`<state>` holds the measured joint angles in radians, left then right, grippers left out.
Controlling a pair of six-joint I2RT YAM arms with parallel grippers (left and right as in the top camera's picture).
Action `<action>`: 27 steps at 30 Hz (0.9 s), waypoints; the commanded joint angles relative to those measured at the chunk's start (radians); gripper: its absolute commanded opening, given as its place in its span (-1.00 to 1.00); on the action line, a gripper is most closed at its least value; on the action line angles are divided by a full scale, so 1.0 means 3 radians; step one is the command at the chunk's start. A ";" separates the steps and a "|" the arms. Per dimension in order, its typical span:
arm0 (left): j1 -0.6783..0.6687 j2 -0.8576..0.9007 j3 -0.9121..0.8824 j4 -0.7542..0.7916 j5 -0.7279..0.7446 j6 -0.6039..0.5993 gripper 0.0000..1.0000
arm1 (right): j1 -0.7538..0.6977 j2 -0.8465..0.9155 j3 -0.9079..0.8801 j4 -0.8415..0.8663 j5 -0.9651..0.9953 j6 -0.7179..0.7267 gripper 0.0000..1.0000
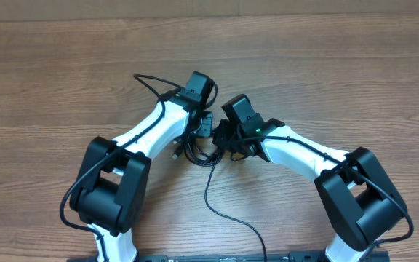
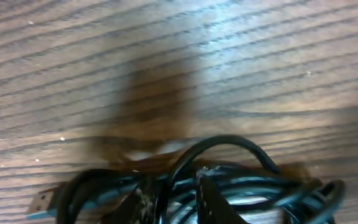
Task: Untangle cables
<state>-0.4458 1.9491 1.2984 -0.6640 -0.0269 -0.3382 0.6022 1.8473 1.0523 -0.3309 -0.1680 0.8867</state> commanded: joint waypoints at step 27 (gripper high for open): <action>0.0376 0.0278 -0.0027 0.0048 0.0781 0.0306 -0.83 | -0.0057 0.0041 -0.0014 0.0015 -0.0064 0.0000 -0.93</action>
<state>-0.3336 2.0014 1.2980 -0.6472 0.2058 -0.2581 0.5896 1.8488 1.0523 -0.3305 -0.1833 0.8864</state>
